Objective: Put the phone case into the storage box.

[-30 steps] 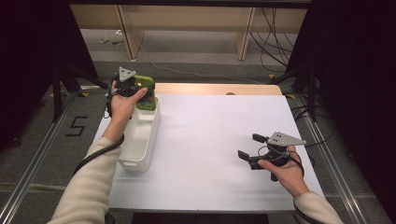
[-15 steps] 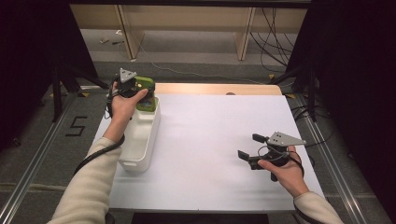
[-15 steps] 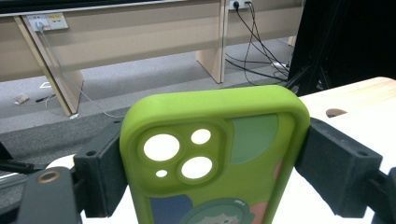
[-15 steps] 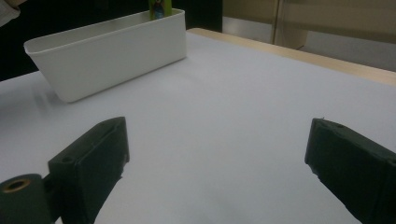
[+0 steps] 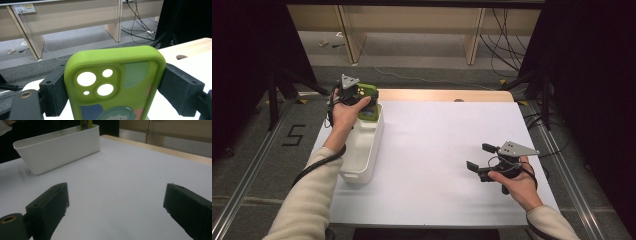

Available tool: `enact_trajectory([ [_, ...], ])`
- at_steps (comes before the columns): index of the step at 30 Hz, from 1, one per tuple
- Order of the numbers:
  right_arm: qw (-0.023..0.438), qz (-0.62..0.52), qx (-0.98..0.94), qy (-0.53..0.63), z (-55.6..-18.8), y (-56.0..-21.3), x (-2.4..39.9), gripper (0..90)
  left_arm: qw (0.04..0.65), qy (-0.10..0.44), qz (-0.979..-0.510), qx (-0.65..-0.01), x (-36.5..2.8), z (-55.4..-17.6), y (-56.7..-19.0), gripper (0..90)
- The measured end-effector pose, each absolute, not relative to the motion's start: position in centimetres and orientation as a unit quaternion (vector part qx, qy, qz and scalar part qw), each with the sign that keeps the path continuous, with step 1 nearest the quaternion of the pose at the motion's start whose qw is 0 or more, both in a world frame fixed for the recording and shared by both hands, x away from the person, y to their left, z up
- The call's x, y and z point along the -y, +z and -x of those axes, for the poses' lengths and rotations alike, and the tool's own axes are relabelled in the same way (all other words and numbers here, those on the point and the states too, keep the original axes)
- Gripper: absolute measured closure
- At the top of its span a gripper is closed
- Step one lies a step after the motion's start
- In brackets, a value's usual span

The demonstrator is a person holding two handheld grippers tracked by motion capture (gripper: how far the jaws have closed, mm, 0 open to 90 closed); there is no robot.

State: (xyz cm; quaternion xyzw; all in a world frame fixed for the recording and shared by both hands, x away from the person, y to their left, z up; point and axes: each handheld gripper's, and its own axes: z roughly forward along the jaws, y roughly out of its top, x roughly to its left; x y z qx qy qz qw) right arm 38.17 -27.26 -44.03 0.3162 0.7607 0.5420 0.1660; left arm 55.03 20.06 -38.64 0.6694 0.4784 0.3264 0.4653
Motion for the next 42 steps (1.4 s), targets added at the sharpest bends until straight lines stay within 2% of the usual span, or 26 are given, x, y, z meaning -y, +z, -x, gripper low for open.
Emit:
enact_trajectory([
  [42, 0.166, -0.316, -0.761, 0.542, -38.2, -44.0, 27.2, 7.4, 0.447, 0.318, -0.681, -0.486, -19.7, -55.6, -40.1, 16.1],
])
